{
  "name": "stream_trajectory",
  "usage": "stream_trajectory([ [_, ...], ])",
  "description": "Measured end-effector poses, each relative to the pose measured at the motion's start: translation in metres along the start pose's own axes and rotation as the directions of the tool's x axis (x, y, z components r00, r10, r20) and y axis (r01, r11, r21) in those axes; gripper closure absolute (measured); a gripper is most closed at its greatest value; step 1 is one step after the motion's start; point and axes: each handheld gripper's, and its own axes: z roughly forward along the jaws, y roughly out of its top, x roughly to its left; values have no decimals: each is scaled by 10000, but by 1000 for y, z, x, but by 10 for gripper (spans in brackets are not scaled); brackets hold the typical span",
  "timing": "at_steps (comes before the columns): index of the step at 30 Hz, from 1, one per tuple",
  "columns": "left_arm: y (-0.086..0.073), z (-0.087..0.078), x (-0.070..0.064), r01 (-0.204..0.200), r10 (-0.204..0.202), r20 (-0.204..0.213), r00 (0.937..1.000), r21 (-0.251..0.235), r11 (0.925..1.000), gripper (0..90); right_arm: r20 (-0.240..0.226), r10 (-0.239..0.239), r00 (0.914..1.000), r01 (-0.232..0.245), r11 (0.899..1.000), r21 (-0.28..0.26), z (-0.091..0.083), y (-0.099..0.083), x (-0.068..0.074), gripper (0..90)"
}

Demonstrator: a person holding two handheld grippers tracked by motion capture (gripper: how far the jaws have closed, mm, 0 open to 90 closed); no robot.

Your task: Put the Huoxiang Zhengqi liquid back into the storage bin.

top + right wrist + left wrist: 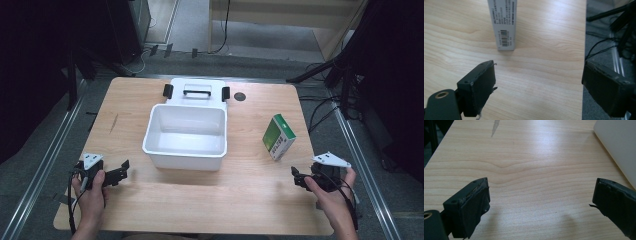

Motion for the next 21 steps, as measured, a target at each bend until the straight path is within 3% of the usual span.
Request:
stream_trajectory([
  [2,0,0,0,13,-13,4,10000,9,10000,21,-75,-73,9999,74,9999,112,0,3,0,119],
  [3,0,0,0,12,-12,5,10000,16,10000,21,-444,-201,9988,225,9983,529,-2,13,0,119],
  [5,0,0,0,19,-19,6,10000,18,10000,21,-517,-269,9983,306,9971,704,-2,17,1,119],
  [9,0,0,0,32,-32,2,10000,19,10000,21,-561,-862,9947,946,9808,1703,-2,37,5,124],
  [10,0,0,0,41,-41,-1,10000,17,10000,21,-681,-1009,9926,1137,9683,2225,0,47,6,125],
  [12,0,0,0,48,-48,6,10000,32,10000,21,-699,-1066,9918,1202,9646,2348,1,49,7,125],
  [16,0,0,1,73,-73,19,10000,39,10000,21,-1008,-1152,9882,1435,9269,3467,6,65,10,127],
  [17,0,0,1,71,-71,28,10000,53,10000,21,-1067,-1104,9881,1440,9081,3933,9,71,12,127],
  [18,0,0,1,82,-82,34,10000,54,10000,21,-1081,-1141,9876,1490,8986,4127,9,75,12,127],
  [19,0,0,1,92,-92,40,9999,57,9999,21,-1095,-1074,9882,1445,8908,4309,10,79,13,127],
  [20,0,0,1,103,-103,47,9999,72,9999,21,-1095,-1074,9882,1445,8908,4309,10,79,13,127],
  [21,0,0,1,115,-115,52,9999,79,9999,21,-1166,-1133,9867,1552,8695,4688,10,90,12,127],
])
